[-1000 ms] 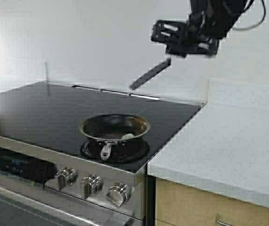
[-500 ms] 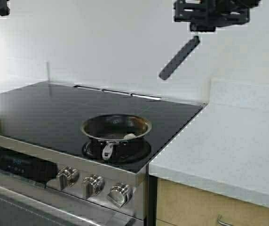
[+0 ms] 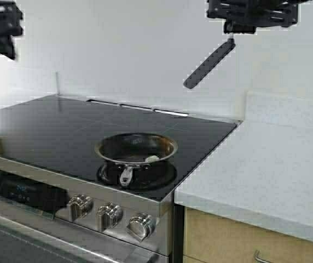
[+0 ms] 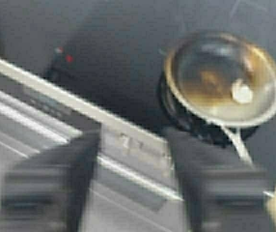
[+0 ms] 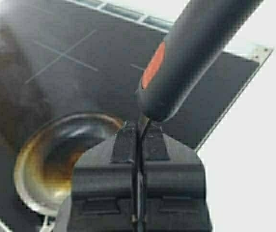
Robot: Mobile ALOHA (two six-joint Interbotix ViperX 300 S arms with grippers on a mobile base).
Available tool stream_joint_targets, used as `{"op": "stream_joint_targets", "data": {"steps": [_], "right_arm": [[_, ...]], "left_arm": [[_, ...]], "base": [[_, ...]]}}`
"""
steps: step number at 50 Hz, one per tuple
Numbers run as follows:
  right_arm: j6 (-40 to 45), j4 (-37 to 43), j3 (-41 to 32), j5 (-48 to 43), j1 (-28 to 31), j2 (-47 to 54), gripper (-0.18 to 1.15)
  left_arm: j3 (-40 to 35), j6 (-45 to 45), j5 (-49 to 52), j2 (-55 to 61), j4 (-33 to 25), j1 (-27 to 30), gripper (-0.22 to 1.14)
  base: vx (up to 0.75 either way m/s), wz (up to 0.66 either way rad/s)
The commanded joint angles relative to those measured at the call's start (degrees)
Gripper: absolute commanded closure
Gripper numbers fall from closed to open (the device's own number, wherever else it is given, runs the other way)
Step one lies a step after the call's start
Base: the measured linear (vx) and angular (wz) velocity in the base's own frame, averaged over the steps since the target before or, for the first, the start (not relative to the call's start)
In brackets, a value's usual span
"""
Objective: Add oil to the pan and cook the shrimp and serve it
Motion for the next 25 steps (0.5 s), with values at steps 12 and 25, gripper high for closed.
{"op": "stream_joint_targets", "data": {"steps": [12,25], "right_arm": [[0.6,1.1,0.4,-5.2,0.1,-0.6,0.89],[0.5,5.4,2.6,-9.6,0.1,1.0,0.89]], "left_arm": [[-2.3,-6.9,-14.6,20.5,-3.4,-6.9,-0.10],[-7.1,-15.5,-32.3,44.4,0.9,-11.3,-0.10]], "base": [[0.00,0.00],[0.00,0.00]]}}
